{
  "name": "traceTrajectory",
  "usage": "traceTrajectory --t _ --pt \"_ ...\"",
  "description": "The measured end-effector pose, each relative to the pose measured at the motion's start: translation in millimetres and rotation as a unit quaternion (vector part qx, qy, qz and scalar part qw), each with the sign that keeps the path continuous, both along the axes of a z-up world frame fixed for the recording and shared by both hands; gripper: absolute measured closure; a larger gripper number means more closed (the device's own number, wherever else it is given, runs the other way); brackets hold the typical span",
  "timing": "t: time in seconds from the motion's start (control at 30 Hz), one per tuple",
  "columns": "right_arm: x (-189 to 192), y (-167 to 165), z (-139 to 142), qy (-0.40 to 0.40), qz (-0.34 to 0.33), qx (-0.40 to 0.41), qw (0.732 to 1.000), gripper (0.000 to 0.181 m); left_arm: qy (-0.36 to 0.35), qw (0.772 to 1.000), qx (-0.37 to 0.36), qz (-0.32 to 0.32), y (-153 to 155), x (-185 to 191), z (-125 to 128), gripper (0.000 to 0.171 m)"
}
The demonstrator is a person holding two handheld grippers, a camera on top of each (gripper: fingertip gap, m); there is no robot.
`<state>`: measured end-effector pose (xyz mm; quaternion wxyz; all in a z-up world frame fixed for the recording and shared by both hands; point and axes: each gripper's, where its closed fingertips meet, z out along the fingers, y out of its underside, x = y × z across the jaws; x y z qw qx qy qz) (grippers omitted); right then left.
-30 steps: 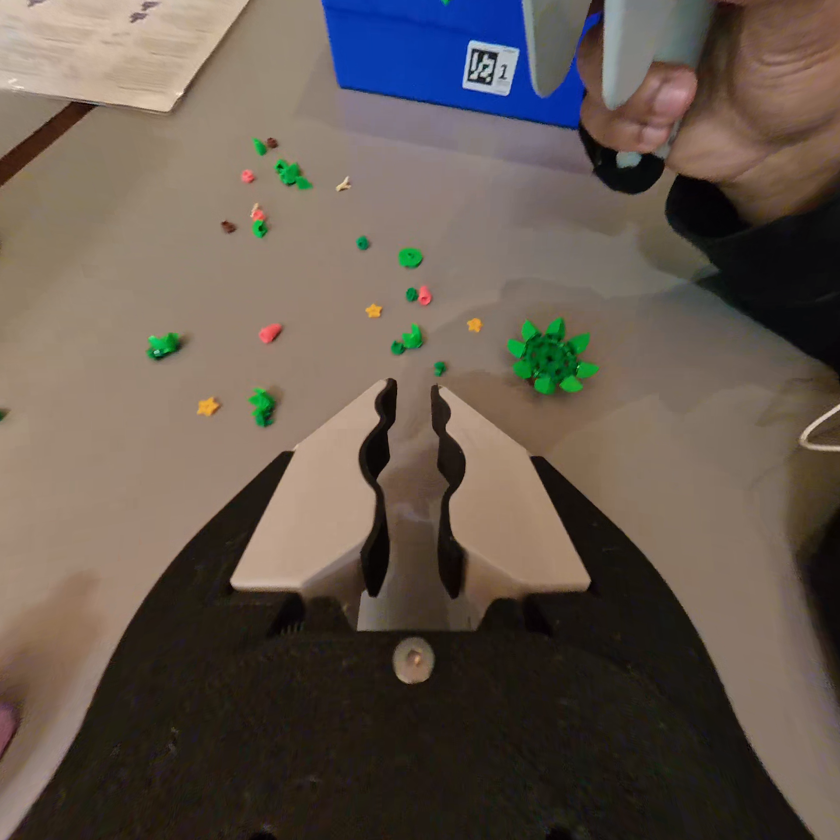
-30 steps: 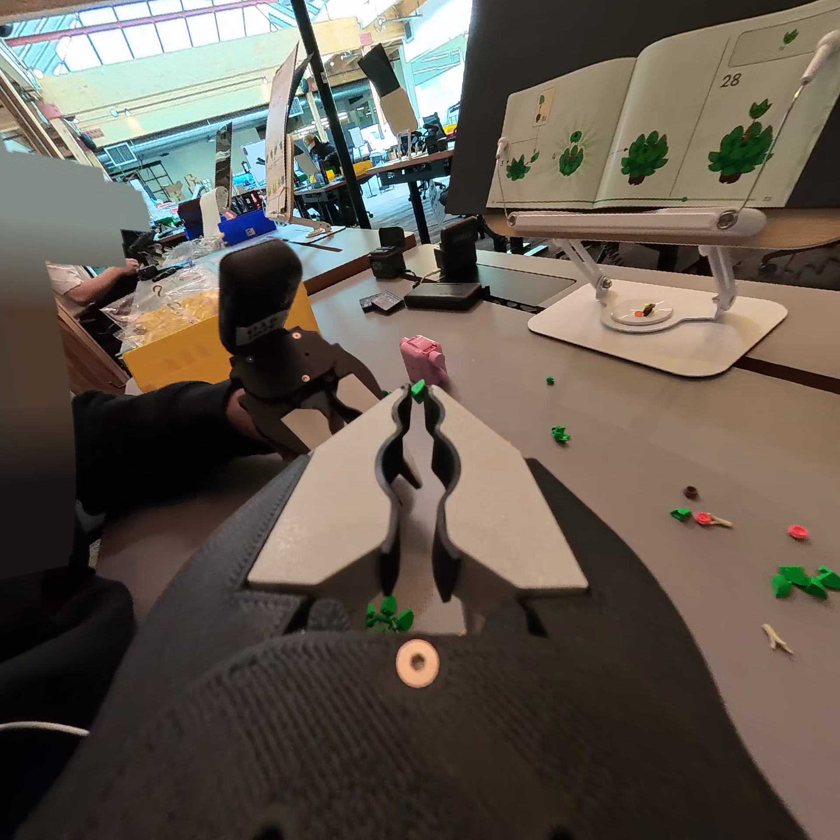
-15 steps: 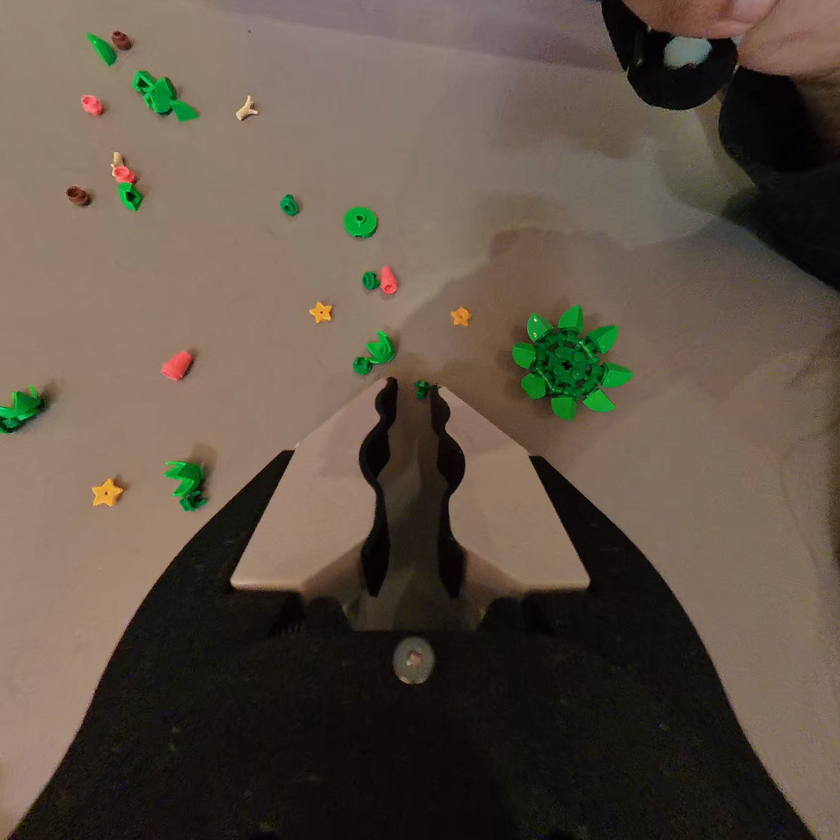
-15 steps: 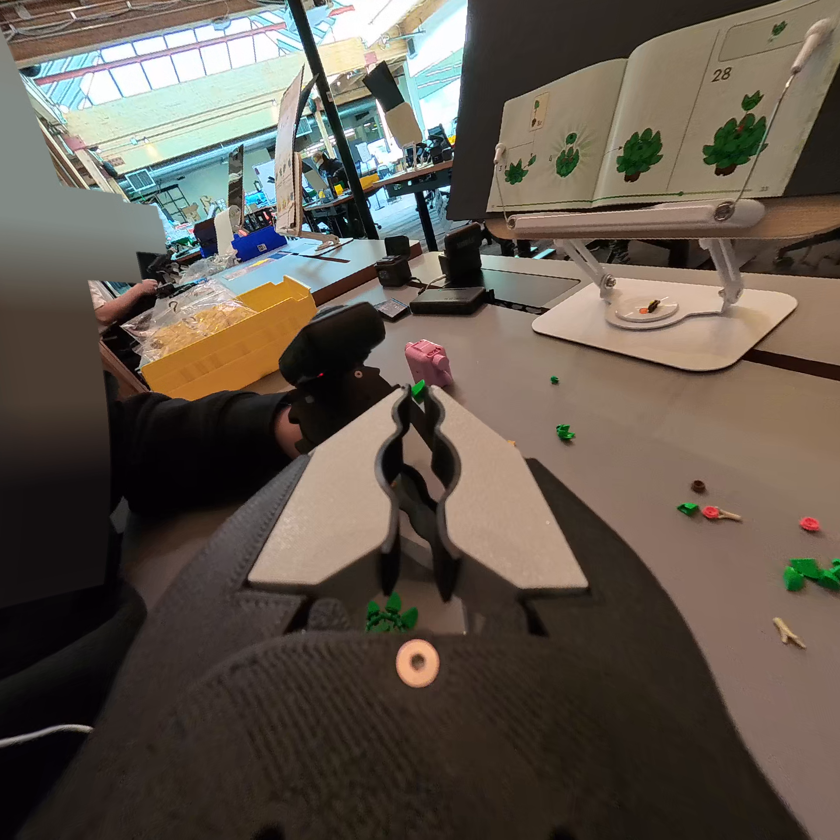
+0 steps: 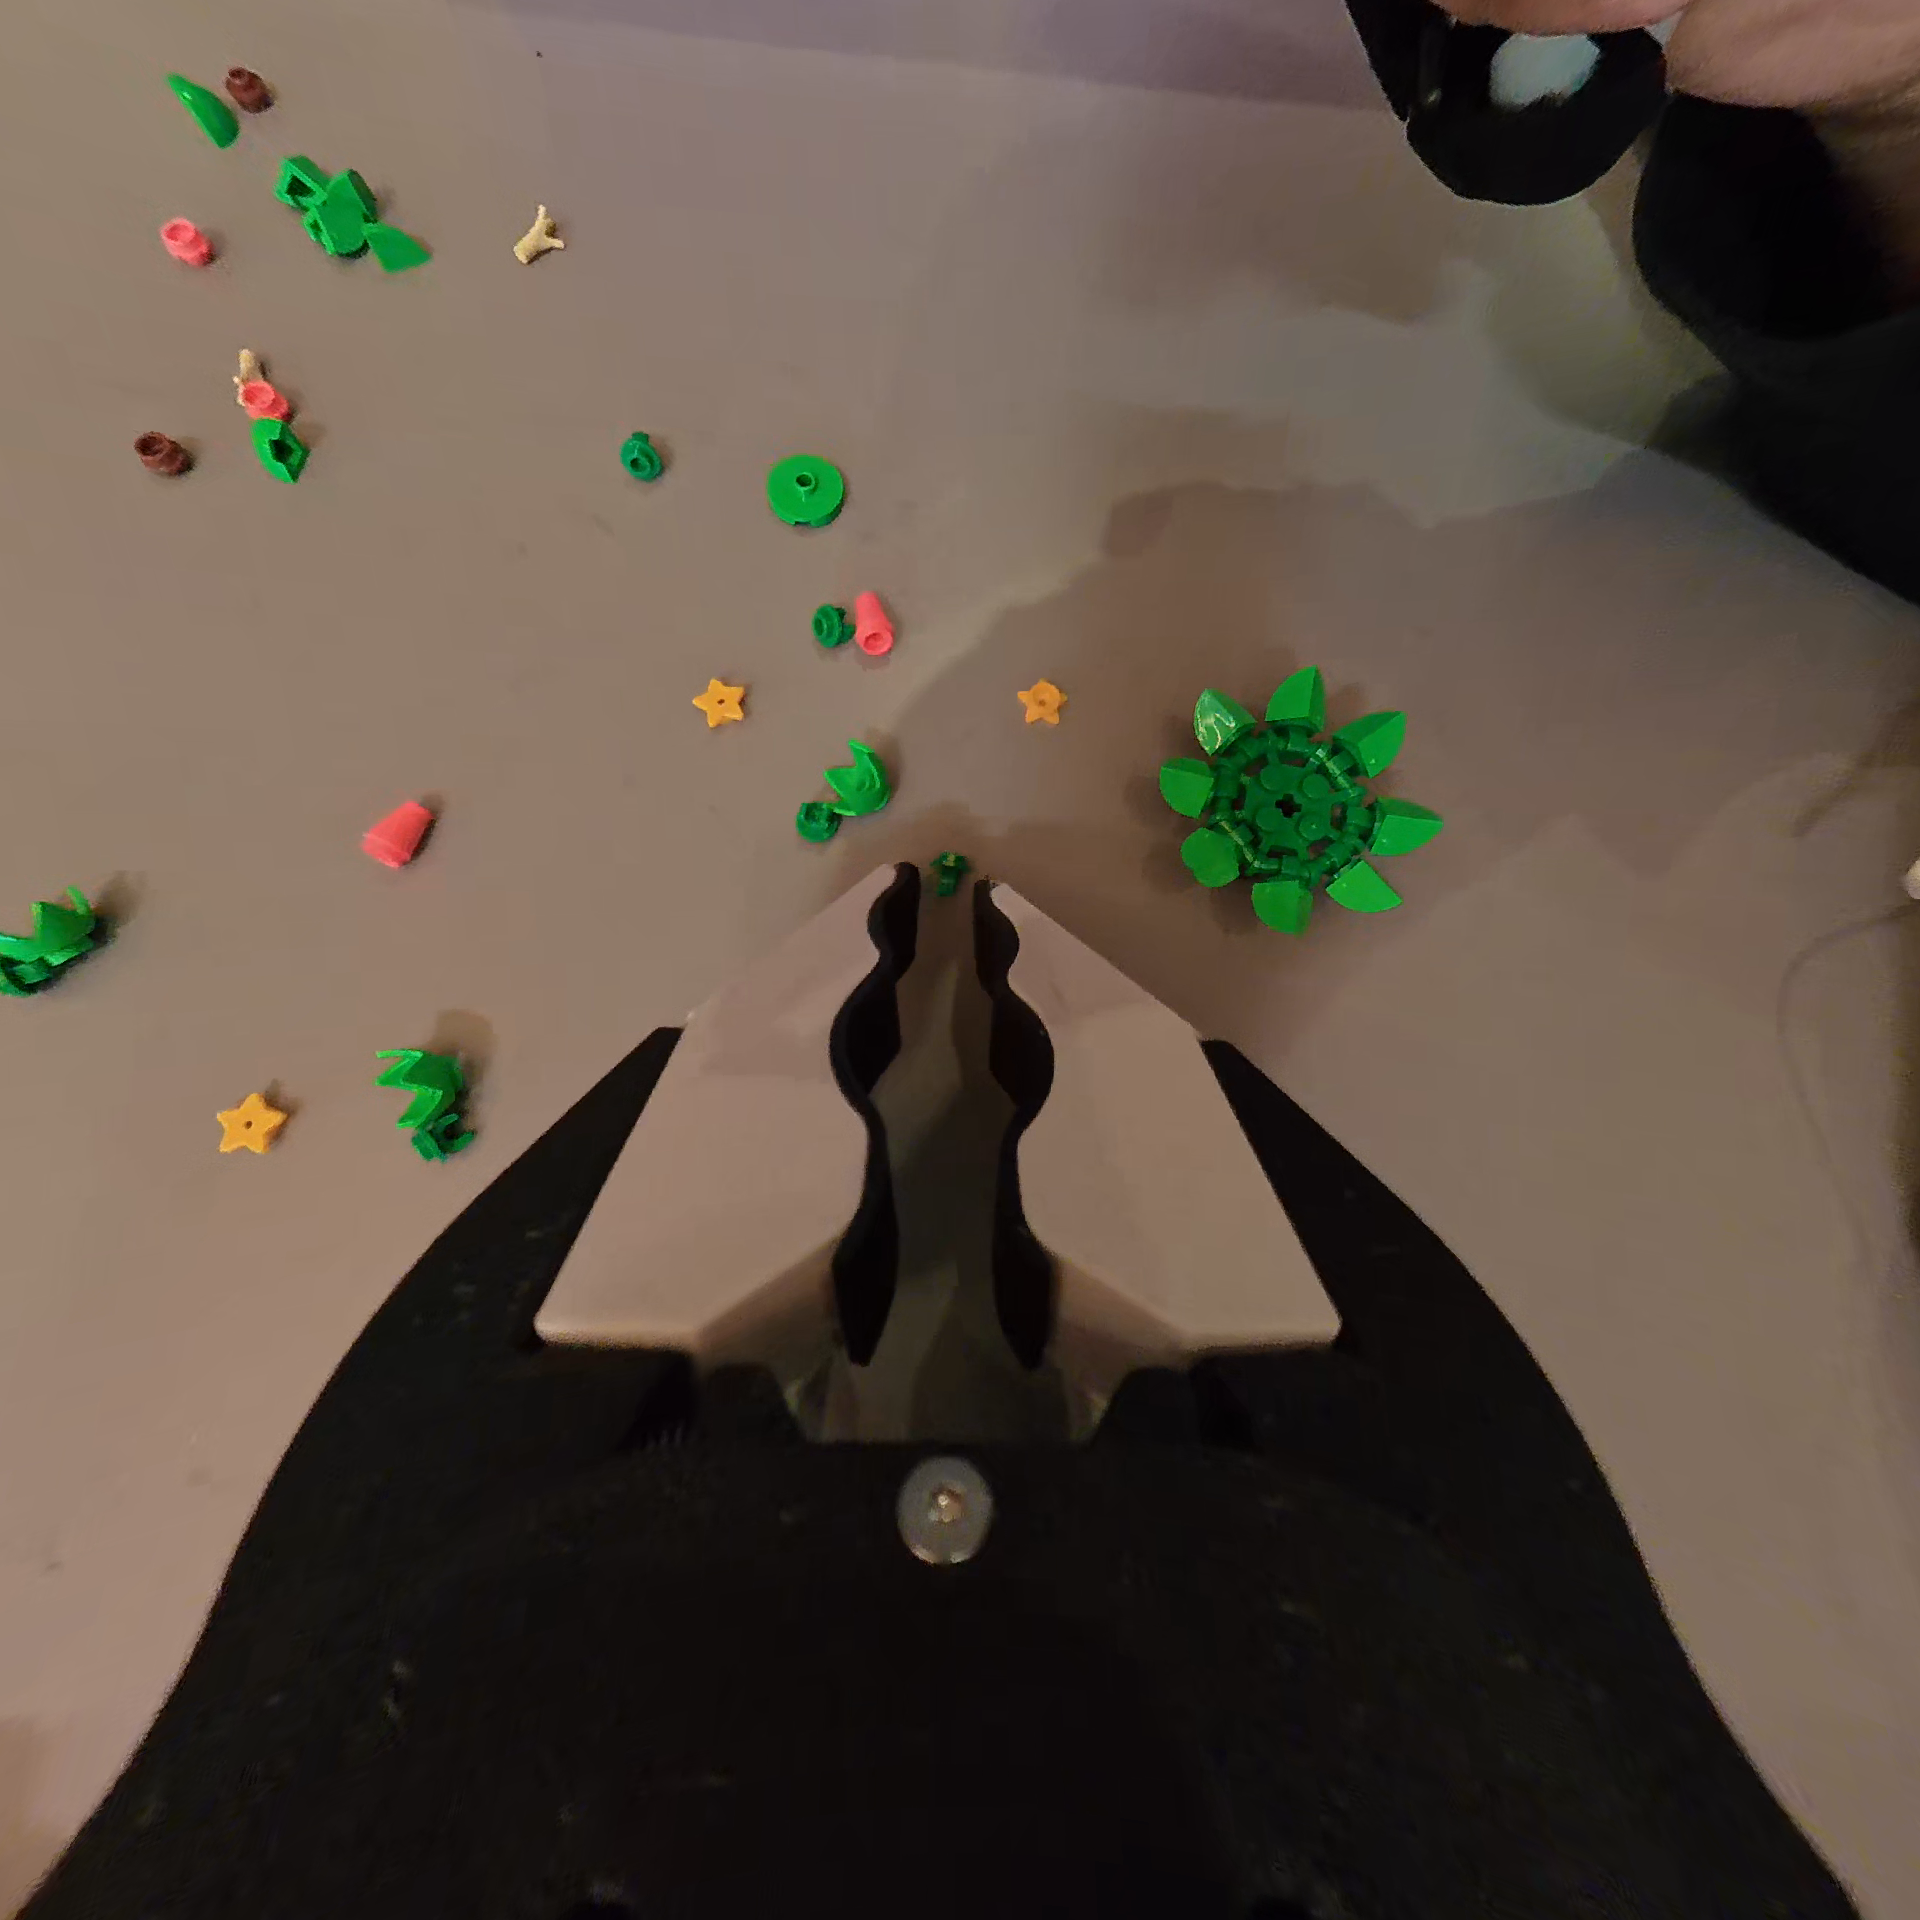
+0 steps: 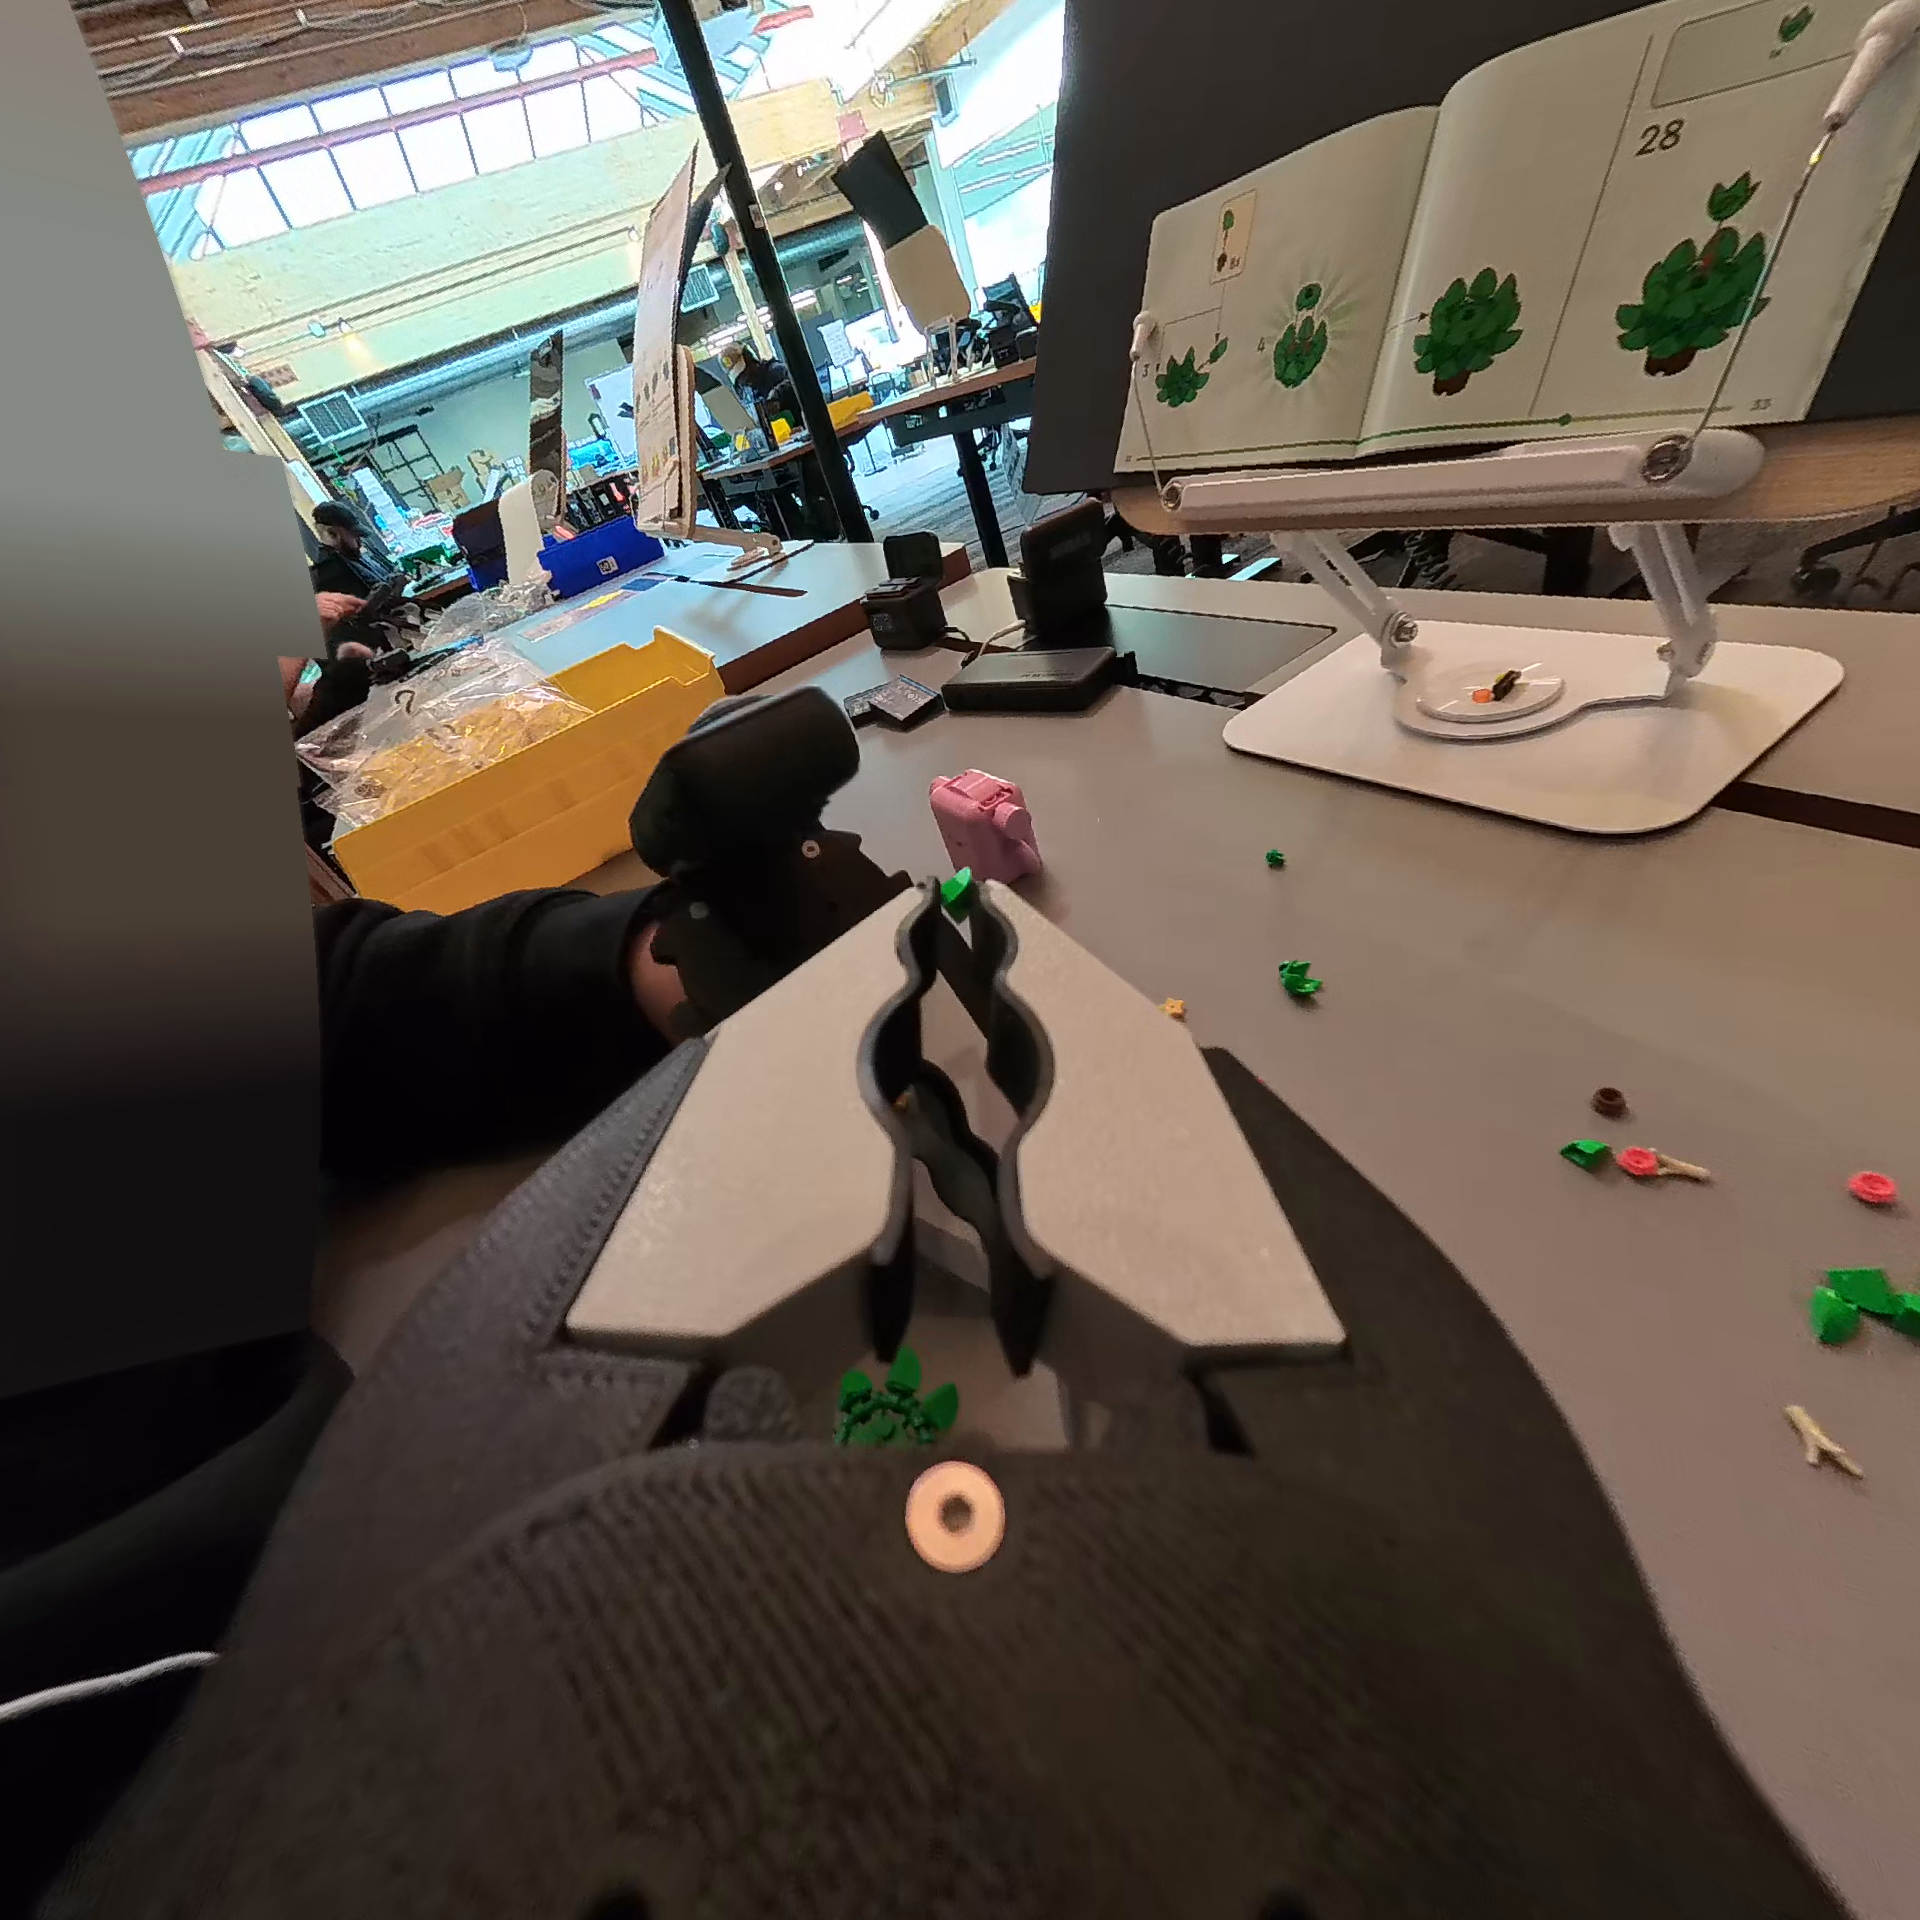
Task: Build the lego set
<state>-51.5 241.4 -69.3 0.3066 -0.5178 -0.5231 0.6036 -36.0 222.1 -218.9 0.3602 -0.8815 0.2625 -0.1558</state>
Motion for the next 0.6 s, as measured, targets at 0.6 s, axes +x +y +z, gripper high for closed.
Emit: traceTrajectory --t 0.6 --pt "-0.4 -1.8 -1.1 -0.003 0.004 -0.001 1.000 0.178 -0.002 1.000 0.003 -0.009 1.7 1.3 -2.2 0.171"
